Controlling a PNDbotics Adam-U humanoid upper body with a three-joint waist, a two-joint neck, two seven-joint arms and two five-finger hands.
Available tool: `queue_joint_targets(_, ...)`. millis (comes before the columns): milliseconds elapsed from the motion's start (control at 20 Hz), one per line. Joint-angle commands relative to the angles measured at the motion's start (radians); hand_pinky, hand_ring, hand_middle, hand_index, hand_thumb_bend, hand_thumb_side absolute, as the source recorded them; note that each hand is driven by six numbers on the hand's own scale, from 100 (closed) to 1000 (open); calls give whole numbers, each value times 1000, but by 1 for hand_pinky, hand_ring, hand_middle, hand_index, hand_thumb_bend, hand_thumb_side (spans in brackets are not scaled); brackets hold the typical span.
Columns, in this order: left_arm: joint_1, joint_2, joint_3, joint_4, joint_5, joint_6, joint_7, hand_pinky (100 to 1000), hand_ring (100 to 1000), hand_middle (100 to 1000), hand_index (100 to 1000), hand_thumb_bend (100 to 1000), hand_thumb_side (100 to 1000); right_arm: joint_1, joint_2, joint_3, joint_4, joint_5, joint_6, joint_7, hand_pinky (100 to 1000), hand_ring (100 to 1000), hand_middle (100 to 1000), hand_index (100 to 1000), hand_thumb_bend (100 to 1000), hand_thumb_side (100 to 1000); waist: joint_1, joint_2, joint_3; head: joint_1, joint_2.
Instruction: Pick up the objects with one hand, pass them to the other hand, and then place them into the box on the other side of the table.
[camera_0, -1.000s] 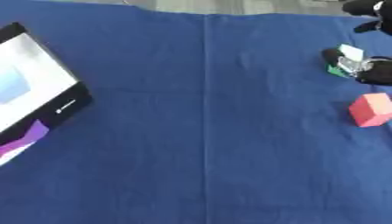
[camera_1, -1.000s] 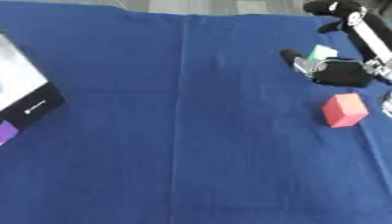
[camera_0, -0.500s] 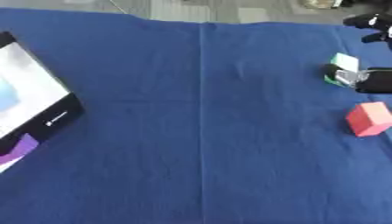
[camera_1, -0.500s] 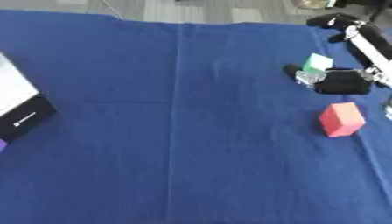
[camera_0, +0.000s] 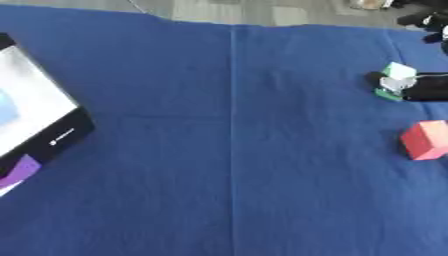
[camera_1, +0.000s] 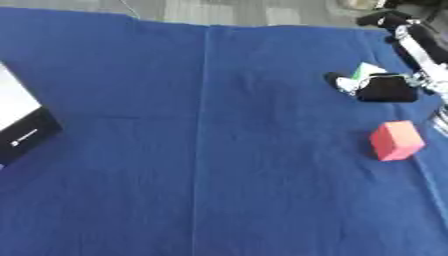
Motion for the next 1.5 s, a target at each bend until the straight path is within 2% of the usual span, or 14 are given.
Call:
queue_joint_targets(50,-14,19,13,-26,0,1,-4,904,630,593,735,100,643,5,-30,-39,-10,8,30,2,857,953,895,894,542,356,-1,-11,8,-14,-20)
queue_joint_targets(450,-1,23,16,-39,-4,6,-6,904,632,594,735,100,646,42,-9,-85,20,32,49,45,869,952,900,897,600,314,-16,13,45,-35,-32)
queue_joint_targets(800,13,30,19,-38,-10,13,-9,904,634,596,736,100,649,77,2,-118,29,29,54,55,872,951,901,895,637,284,-19,22,44,-37,-37)
queue_joint_targets(1500,29,37,23,-41,-13,17,-11,900,636,596,736,100,646,145,28,-185,70,20,48,3,870,953,906,898,541,234,-10,38,48,-51,-51)
